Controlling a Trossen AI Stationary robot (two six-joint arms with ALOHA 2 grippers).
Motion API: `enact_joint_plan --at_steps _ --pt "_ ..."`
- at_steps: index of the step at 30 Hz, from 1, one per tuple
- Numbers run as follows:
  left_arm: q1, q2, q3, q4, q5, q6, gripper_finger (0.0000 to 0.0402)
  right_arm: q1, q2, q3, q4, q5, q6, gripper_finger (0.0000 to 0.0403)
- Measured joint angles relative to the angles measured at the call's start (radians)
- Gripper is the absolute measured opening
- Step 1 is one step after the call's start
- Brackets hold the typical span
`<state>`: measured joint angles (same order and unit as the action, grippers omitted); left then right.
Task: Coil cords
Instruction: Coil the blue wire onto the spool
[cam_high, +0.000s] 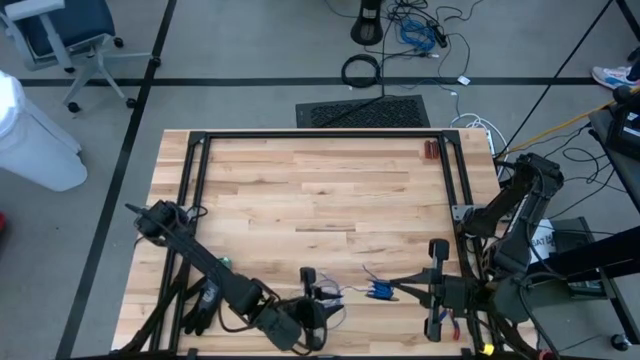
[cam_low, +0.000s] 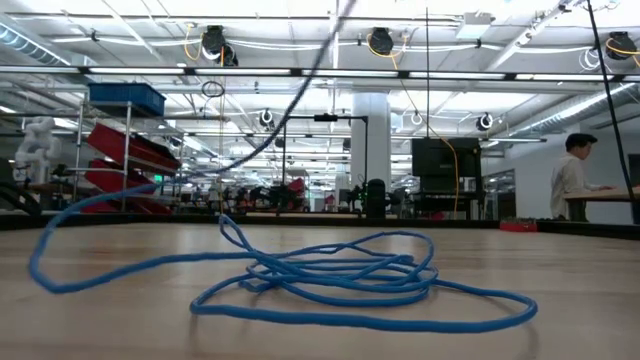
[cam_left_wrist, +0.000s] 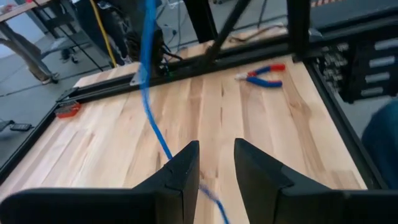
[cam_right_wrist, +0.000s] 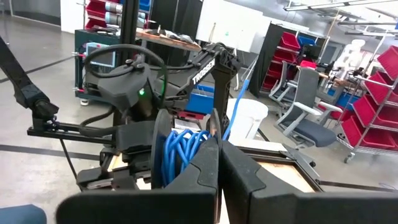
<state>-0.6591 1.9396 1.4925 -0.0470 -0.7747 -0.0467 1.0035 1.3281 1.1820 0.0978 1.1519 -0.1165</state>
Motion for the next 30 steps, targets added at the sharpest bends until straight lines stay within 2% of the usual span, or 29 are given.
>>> enact_joint_plan --at_steps 9,15,22,30 --pt "-0.037 0.0 0.0 0.013 -0.017 -0.009 0.0107 0.0 0.0 0.0 0.0 0.0 -0.004 0.0" --pt "-0.034 0.0 0.0 0.012 -0.016 -0.115 0.0107 0.0 0.0 0.0 -0.002 0.0 -0.004 0.0" --pt "0.005 0.004 0.001 0.017 0.069 -0.252 0.0107 0.0 0.001 0.0 -0.002 0.0 -0.005 0.0" --pt "0.03 0.072 0.001 0.051 0.091 -0.233 0.0107 0.0 0.001 0.0 -0.003 0.0 -0.005 0.0"
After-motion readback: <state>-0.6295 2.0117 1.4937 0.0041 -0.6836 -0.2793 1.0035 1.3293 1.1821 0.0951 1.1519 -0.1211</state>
